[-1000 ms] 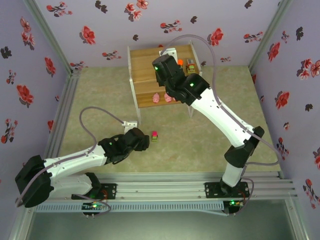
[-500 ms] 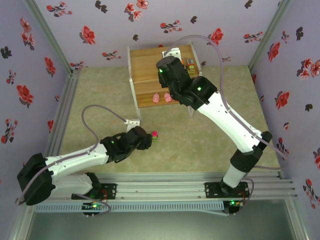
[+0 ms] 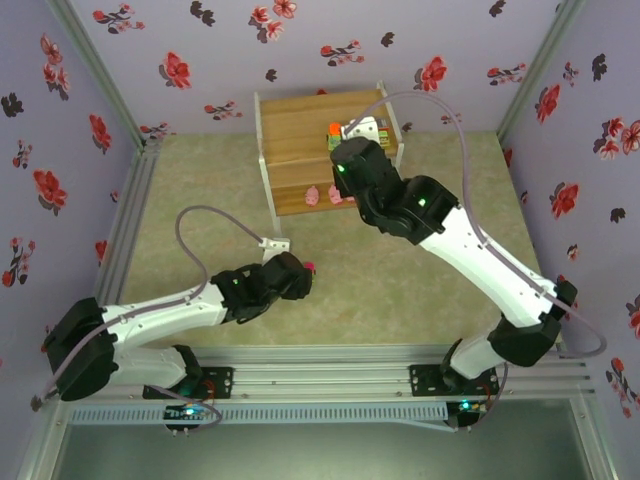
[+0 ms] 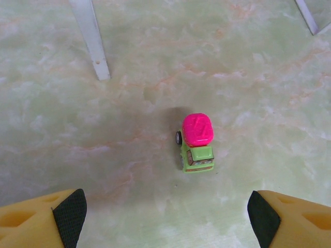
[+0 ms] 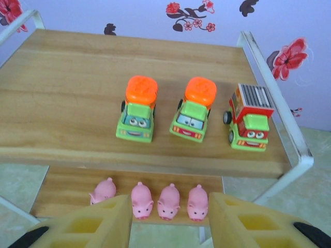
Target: Place and organize the plastic toys onto the shelf
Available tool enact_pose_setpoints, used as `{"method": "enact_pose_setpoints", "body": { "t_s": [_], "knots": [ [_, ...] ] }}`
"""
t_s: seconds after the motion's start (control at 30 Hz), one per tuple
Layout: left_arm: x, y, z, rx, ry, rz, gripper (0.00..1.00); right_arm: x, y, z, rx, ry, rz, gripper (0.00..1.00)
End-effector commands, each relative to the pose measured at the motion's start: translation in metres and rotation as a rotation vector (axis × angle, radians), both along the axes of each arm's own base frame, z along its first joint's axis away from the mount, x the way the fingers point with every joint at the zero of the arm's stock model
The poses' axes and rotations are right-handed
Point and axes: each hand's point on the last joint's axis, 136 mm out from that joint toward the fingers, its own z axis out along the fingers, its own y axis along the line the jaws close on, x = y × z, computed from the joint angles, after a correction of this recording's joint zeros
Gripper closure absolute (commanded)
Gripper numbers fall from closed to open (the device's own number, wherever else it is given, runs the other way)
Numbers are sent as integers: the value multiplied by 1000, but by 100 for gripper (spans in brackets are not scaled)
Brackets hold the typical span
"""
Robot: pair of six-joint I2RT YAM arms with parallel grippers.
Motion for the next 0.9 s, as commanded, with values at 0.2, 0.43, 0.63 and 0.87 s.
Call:
{"method": "enact_pose_setpoints", "body": {
  "t_s": [0.2, 0.43, 0.63, 0.87],
  "knots": [
    [3, -13, 6, 32, -22, 3, 15, -20, -20, -19, 37, -3, -16, 57],
    [3, -26, 2, 50, -22, -6, 15, -31, -30, -52, 22, 46, -14, 57],
    [4, -33, -3, 61, -19, 0, 19, -39, -35, -78, 16, 85, -6, 57],
    [4, -43, -9, 70, -10, -4, 23, -49, -33, -114, 4, 145, 44, 51]
  ]
}}
